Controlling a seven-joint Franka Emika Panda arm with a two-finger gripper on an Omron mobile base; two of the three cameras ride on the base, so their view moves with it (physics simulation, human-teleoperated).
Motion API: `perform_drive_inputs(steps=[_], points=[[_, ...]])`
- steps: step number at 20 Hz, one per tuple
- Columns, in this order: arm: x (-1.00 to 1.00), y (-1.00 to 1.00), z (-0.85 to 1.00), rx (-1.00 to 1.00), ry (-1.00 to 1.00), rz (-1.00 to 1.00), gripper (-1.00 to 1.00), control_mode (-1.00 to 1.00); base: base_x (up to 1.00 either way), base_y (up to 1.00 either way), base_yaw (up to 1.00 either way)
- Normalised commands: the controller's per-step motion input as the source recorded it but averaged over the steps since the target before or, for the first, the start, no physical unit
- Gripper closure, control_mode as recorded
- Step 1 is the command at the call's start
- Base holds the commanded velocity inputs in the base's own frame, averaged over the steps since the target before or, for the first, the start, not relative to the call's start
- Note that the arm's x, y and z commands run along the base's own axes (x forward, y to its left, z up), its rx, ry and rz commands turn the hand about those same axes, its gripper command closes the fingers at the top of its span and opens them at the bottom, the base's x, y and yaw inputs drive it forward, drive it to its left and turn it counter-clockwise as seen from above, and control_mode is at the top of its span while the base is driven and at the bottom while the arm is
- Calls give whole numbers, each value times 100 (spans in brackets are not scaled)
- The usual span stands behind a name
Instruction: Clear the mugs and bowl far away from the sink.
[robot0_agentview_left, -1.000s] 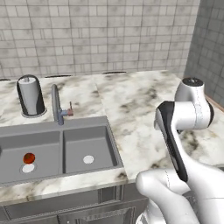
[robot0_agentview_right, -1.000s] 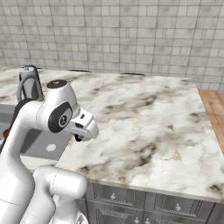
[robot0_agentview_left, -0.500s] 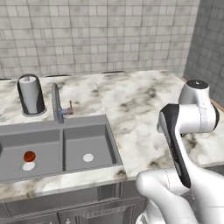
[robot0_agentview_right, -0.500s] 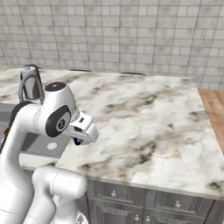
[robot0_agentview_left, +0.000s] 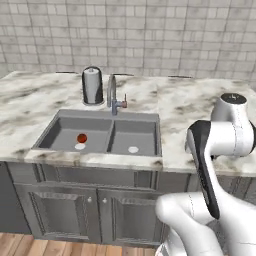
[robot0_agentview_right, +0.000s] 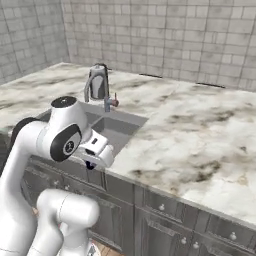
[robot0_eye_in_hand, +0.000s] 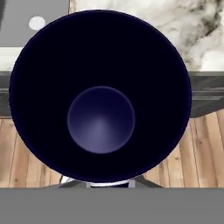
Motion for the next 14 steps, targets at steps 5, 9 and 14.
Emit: perform_drive_inputs(steps=[5, 9, 14], points=[[0, 0, 0, 0, 0, 0, 100, 100, 0, 0, 100], [0, 0, 0, 0, 0, 0, 100, 100, 0, 1, 100], [0, 0, 0, 0, 0, 0, 100, 100, 0, 0, 100]])
